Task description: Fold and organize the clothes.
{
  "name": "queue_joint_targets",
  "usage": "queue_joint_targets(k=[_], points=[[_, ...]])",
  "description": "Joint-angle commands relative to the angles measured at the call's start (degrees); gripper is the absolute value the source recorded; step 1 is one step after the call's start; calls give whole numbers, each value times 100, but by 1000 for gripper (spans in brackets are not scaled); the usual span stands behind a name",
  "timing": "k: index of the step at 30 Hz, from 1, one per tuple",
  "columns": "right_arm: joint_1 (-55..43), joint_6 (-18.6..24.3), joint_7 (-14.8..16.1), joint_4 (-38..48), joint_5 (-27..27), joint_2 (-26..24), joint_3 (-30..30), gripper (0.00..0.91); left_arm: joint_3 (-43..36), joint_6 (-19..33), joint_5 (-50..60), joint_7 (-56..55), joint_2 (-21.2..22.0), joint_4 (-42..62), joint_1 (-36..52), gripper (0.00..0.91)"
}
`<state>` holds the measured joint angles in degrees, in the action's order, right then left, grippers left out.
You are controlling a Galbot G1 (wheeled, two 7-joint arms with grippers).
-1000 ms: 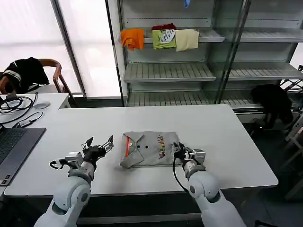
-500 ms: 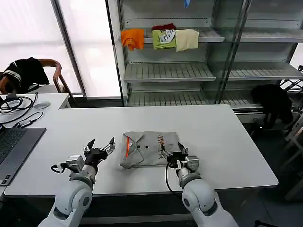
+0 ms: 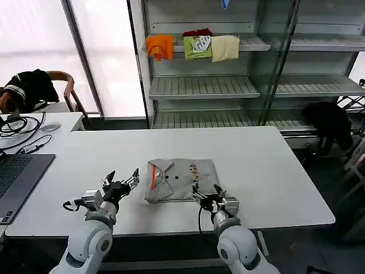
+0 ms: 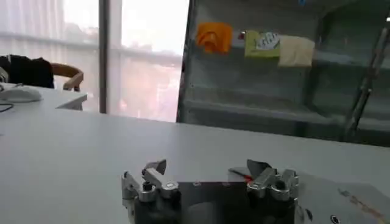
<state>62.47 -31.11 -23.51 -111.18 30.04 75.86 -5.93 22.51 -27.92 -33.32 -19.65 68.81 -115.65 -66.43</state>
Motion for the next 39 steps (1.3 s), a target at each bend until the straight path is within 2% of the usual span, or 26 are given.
queue_joint_targets(k=[1,8,14,19,23,26,39], points=[[184,22,-158,-144,-7,-27,-6,907,-28,17,12,24,21,3,-27,907],[125,30,-193,-463,62,-141,-288,907,68,104,37,19,52,-62,-84,907],[6,650,-29,-677,-1336,-424,-930,907,345,373,123,5,55,-270,-154,907],[16,741,24,-600,-1533,-622,-1317,907,456,485,229,11,75,-314,-217,907],[72,780,47,-543,-1533,-764,-1521,907,640,362,728,152,94,-263,-233,907],[150,848,48,-506,-1500,-866,-1592,907,660,542,545,47,105,-236,-260,907],[172,893,38,-440,-1391,-809,-1618,907,692,533,571,43,161,-423,-479,907]])
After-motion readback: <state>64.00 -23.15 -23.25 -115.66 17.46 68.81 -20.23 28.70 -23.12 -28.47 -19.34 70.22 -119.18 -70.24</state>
